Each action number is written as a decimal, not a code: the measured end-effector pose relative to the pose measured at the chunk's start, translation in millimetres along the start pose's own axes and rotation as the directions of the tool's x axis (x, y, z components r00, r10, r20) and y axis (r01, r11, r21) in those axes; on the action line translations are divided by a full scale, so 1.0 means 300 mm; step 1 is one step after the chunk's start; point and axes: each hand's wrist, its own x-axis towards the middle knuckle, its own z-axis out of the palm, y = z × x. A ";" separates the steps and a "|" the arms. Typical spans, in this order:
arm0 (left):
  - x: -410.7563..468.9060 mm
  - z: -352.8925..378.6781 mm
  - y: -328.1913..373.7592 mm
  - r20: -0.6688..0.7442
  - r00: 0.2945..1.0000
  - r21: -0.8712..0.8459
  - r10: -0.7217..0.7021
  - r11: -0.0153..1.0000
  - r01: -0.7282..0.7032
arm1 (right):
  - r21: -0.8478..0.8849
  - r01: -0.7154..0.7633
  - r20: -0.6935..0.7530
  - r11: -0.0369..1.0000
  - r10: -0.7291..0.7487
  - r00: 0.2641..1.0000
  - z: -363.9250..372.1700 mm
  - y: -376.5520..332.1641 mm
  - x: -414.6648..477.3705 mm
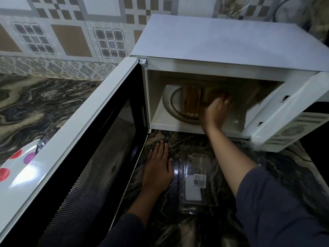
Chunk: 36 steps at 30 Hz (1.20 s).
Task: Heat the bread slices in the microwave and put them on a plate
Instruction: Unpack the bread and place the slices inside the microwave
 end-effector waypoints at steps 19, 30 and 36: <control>0.010 -0.005 0.000 -0.039 0.999 -0.064 0.006 0.998 -0.008 | 0.215 -0.164 0.272 0.963 0.102 0.957 -0.016 0.068 -0.011; -0.079 -0.116 0.063 -0.009 0.943 -0.720 -0.331 0.657 0.224 | 0.550 -0.101 0.211 0.829 -0.021 0.977 -0.308 0.163 -0.436; -0.265 -0.151 0.168 0.216 0.918 -0.796 -0.333 0.484 0.363 | 0.429 -0.146 0.278 0.891 0.024 0.960 -0.362 0.304 -0.700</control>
